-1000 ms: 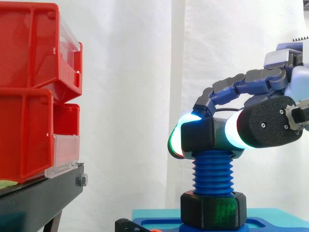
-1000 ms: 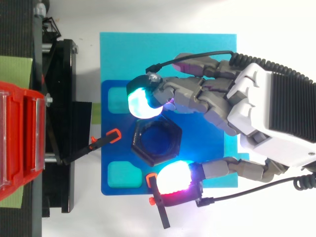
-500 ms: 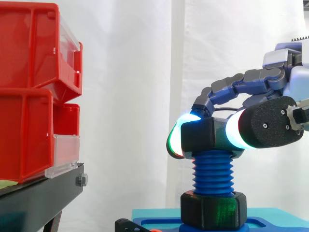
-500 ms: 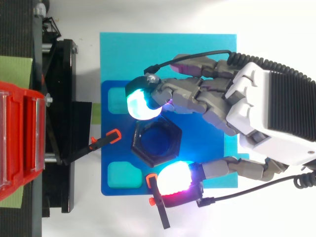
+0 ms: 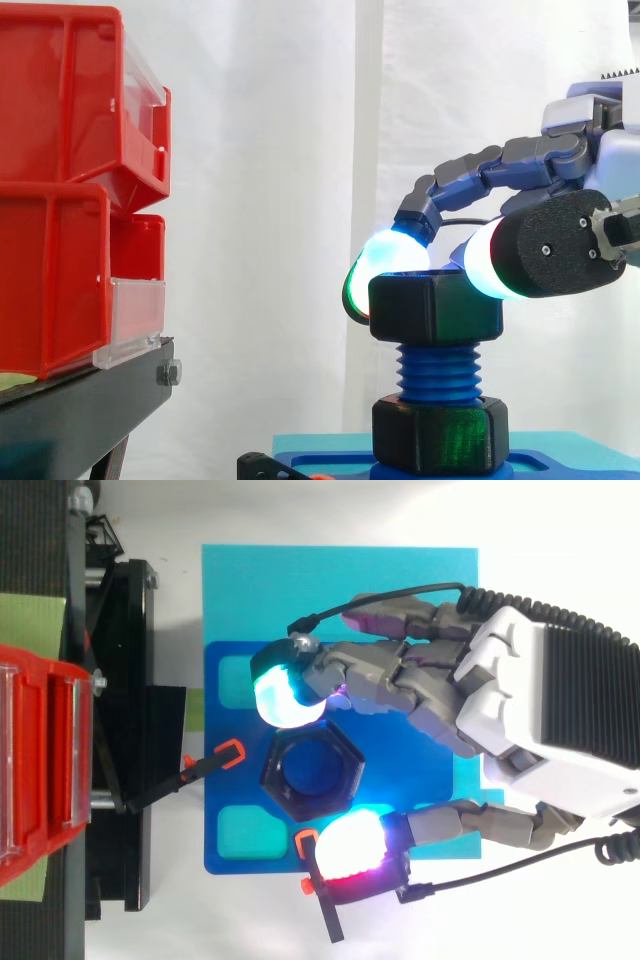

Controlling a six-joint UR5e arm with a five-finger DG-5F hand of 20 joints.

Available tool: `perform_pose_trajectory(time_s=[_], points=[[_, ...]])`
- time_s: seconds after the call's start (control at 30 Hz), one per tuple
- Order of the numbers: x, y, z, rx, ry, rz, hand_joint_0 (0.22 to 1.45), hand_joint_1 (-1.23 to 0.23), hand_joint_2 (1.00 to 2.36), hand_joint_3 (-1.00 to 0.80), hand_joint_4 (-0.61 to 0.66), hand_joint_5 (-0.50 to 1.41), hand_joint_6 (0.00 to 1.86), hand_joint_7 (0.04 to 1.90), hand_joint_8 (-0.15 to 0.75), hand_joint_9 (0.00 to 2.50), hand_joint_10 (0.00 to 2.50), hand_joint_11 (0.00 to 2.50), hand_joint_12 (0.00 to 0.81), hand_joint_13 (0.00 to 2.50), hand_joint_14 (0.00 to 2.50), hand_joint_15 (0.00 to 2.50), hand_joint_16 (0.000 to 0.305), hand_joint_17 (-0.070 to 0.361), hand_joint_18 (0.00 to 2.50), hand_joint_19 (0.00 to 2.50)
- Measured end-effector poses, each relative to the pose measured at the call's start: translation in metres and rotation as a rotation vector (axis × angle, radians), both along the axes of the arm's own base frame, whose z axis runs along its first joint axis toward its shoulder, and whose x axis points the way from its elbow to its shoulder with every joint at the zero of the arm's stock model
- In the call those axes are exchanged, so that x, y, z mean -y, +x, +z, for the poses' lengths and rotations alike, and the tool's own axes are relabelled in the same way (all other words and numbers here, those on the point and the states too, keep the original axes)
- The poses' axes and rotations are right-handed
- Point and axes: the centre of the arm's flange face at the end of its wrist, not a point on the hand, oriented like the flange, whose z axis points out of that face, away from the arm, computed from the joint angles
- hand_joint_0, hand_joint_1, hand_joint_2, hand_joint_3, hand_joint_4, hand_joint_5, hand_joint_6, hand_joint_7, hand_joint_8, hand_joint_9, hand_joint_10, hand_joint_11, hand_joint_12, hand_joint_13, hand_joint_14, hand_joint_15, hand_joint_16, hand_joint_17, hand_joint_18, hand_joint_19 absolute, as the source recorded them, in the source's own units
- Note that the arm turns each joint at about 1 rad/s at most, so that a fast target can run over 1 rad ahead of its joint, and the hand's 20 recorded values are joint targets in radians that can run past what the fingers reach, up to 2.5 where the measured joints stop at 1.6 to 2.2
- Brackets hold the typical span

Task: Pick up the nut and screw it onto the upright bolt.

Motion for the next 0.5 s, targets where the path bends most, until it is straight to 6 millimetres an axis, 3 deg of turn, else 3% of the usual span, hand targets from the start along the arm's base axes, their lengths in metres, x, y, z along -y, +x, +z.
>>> perform_pose_trajectory(time_s=[0.5], points=[[0.0060,0.0006,0.0020,-0.011,-0.002,0.001,0.58,-0.71,1.00,-0.50,0.36,-0.15,0.50,0.98,0.370,0.82,0.00,0.03,0.391,0.80,0.00,0.00,0.045,0.101,0.59,0.10]])
